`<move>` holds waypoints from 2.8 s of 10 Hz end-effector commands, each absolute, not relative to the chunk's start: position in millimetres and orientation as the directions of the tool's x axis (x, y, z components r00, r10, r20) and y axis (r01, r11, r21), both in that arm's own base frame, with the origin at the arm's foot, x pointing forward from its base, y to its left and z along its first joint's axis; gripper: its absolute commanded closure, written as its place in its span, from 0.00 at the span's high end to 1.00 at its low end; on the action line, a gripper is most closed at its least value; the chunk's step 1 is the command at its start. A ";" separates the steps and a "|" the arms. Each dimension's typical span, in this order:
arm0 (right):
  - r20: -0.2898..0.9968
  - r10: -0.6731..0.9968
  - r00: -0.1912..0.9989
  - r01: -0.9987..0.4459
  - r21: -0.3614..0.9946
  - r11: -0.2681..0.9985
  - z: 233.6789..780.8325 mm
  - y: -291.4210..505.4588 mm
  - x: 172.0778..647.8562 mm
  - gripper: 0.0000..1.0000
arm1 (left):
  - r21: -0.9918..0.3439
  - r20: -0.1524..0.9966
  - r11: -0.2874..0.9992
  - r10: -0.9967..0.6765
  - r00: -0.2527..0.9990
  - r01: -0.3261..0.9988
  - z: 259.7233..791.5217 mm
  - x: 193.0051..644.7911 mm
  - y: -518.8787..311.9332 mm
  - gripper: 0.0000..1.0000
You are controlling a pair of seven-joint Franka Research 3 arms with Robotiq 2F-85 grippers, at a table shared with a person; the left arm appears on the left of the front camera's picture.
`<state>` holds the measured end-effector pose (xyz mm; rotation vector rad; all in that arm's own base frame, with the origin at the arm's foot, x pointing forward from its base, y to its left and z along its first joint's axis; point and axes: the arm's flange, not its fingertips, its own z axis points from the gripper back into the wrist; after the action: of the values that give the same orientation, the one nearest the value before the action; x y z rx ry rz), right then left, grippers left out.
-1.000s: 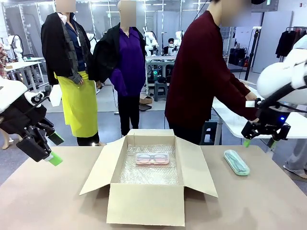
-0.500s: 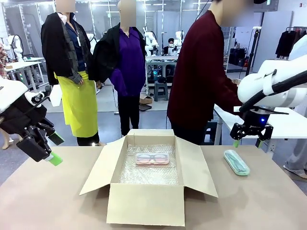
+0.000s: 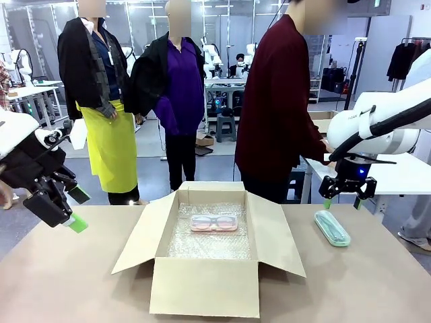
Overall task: Pack the glasses set securely to prepare it for shipping.
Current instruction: Put the Glasses case from the right side of the table into the Package Box.
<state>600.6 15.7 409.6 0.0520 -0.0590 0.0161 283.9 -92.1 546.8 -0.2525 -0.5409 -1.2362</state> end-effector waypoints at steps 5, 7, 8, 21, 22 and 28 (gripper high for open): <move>0.019 -0.027 0.999 0.026 0.019 0.999 355.3 41.4 610.6 1.00 | 0.113 0.519 0.306 -0.829 0.206 0.945 547.3 284.2 -89.8 1.00; 0.013 -0.039 0.999 0.039 0.010 0.999 341.6 40.3 612.5 1.00 | 0.113 0.519 0.306 -0.829 0.206 0.945 547.3 284.2 -89.8 1.00; 0.015 -0.043 0.999 0.043 0.010 0.999 338.6 39.4 613.3 1.00 | 0.113 0.519 0.306 -0.829 0.206 0.945 547.3 284.2 -89.8 1.00; 0.054 -0.016 0.998 0.014 0.030 0.999 308.1 25.5 632.4 0.86 | 0.113 0.519 0.306 -0.829 0.206 0.945 547.3 284.2 -89.8 1.00; 0.050 -0.017 0.999 0.015 0.027 1.000 307.7 25.5 632.9 0.78 | 0.113 0.519 0.306 -0.829 0.206 0.945 547.3 284.2 -89.8 1.00; 0.039 -0.021 0.999 0.022 -0.007 1.000 315.9 23.2 635.9 0.46 | 0.113 0.519 0.306 -0.829 0.206 0.945 547.3 284.2 -89.8 1.00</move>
<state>632.7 23.1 310.2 0.0235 -0.0505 -0.0129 283.9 -92.1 546.8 -0.2525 -0.5409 -1.2362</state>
